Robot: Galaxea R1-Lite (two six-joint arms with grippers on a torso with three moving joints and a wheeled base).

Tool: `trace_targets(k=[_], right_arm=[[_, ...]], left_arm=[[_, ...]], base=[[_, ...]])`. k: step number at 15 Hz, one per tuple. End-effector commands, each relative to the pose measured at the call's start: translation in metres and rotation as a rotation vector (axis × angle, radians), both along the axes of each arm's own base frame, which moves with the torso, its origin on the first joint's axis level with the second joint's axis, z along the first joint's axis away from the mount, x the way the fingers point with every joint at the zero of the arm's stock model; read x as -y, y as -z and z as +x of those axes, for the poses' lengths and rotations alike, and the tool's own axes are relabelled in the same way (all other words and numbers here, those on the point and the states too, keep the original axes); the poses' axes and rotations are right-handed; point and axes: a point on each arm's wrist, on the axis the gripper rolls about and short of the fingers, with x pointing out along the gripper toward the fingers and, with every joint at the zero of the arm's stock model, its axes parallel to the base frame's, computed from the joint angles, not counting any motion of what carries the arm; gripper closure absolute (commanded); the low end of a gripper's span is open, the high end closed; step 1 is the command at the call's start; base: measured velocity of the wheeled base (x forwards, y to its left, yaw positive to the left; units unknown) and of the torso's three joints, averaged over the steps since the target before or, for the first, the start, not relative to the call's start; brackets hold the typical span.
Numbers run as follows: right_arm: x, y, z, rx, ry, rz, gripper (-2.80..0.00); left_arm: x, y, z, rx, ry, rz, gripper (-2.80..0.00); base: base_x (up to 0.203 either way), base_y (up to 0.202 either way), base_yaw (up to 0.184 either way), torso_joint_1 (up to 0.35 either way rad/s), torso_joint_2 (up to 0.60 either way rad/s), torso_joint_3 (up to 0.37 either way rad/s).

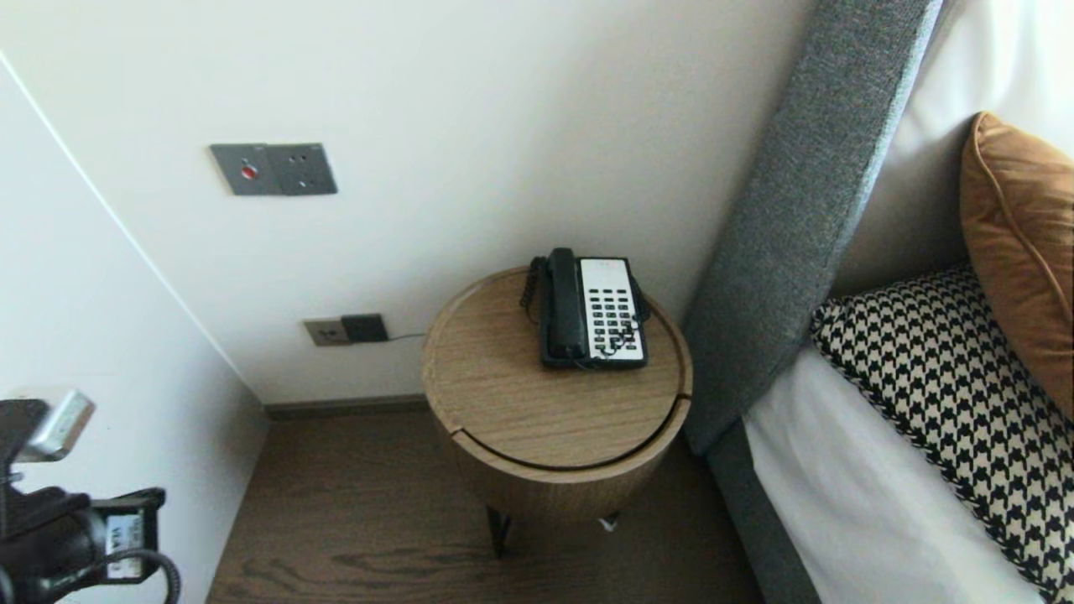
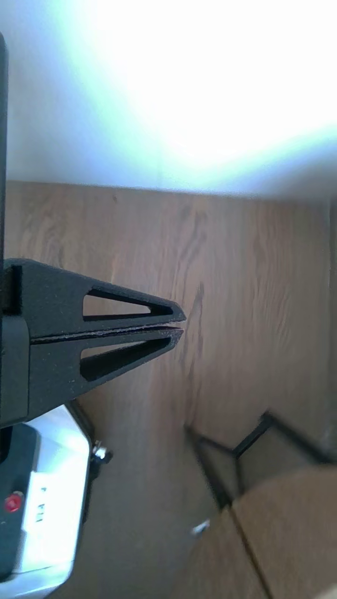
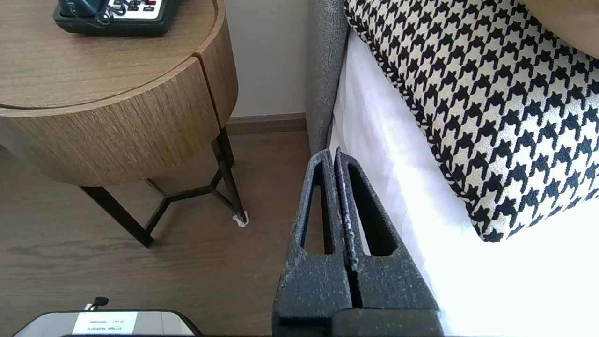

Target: Open the nightstand drawer

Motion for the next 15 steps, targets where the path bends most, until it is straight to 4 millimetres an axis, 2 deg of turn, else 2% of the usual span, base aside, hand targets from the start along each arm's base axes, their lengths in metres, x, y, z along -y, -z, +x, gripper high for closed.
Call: trace_targets(k=[1,4,7,10,15], right_arm=[[0.0,0.0,0.0,0.003,0.0,0.0,0.0],[0.0,0.0,0.0,0.003,0.0,0.0,0.0],[0.0,0.0,0.0,0.003,0.0,0.0,0.0],[0.0,0.0,0.0,0.003,0.0,0.0,0.0],[0.0,0.0,0.0,0.003,0.0,0.0,0.0]], left_arm=[[-0.016,-0.005,-0.049,0.142,-0.079,-0.024,0.0],[-0.022,0.018,-0.085,0.121,-0.114,-0.029,0.0],[-0.022,0.033,-0.104,0.14,-0.097,-0.038,0.0],[-0.021,0.056,-0.116,0.148,-0.083,-0.003,0.0],[-0.019,0.068,-0.127,0.215,-0.02,-0.006,0.0]], base=[[0.0,0.0,0.0,0.0,0.0,0.0],[0.0,0.0,0.0,0.0,0.0,0.0],[0.0,0.0,0.0,0.0,0.0,0.0],[0.0,0.0,0.0,0.0,0.0,0.0],[0.0,0.0,0.0,0.0,0.0,0.0]])
